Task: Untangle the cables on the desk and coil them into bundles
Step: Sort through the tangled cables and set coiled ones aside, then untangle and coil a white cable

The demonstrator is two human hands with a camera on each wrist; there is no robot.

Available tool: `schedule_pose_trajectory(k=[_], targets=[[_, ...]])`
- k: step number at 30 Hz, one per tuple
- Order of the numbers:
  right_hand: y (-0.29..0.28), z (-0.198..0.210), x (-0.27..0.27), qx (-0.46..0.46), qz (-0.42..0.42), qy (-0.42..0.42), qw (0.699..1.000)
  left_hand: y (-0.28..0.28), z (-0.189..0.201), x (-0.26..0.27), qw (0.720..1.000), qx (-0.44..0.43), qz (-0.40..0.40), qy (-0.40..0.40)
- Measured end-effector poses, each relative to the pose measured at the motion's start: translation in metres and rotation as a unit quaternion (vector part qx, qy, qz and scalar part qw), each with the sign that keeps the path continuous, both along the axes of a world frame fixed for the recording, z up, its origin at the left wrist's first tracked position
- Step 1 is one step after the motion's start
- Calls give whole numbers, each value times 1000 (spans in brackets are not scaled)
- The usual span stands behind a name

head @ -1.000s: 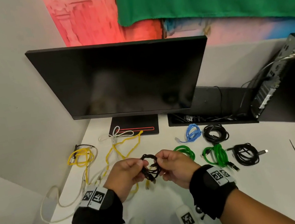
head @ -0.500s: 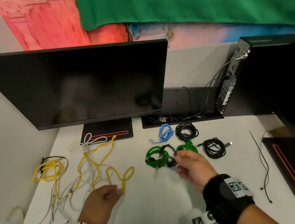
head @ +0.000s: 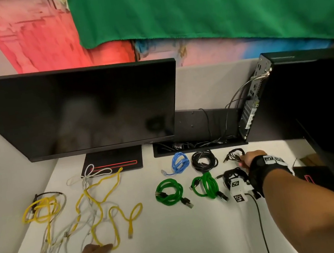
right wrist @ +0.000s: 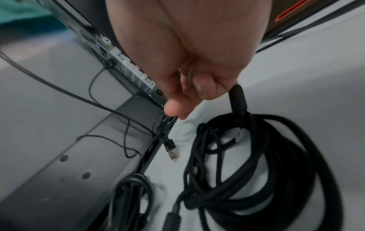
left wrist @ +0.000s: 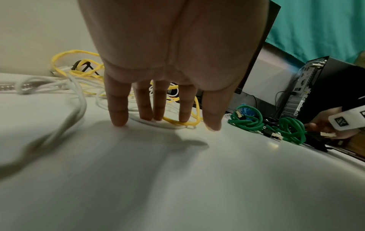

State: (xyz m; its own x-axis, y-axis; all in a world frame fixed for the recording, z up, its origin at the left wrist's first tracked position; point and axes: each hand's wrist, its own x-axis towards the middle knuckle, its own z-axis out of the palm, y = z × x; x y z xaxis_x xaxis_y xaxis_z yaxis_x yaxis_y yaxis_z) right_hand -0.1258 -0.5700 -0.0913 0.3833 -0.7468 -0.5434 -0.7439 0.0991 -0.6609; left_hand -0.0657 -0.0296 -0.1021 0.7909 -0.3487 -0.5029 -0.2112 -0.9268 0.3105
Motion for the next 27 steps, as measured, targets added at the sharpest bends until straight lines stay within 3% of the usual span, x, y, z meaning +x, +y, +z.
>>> schedule_pose_trajectory(k=[3,6,9,12,16,18,21,23,27], targets=[[4,-6,9,35,26,-18,999,1,4,1,1000,-12,1,4],[8,-3,12,-81,107,107,985,-1,5,2,1000,-16,1,19],[9,0,18,-155,151,115,969,-1,6,4,999,-25,13,23],[11,13,24,-149,125,126,973,-3,6,4,999,-20,24,25],[40,36,32,-172,95,-8,980,-1,6,3,999,-17,39,21],[69,44,34,-217,84,-104,967,-2,7,4,999,-19,48,14],[133,51,31,-224,207,-181,935,-3,9,5,999,-14,51,8],[180,52,22,-192,327,-172,909,-4,10,4,999,-13,46,-1],[253,33,11,-180,522,-140,822,-11,7,5,1000,19,2,-16]])
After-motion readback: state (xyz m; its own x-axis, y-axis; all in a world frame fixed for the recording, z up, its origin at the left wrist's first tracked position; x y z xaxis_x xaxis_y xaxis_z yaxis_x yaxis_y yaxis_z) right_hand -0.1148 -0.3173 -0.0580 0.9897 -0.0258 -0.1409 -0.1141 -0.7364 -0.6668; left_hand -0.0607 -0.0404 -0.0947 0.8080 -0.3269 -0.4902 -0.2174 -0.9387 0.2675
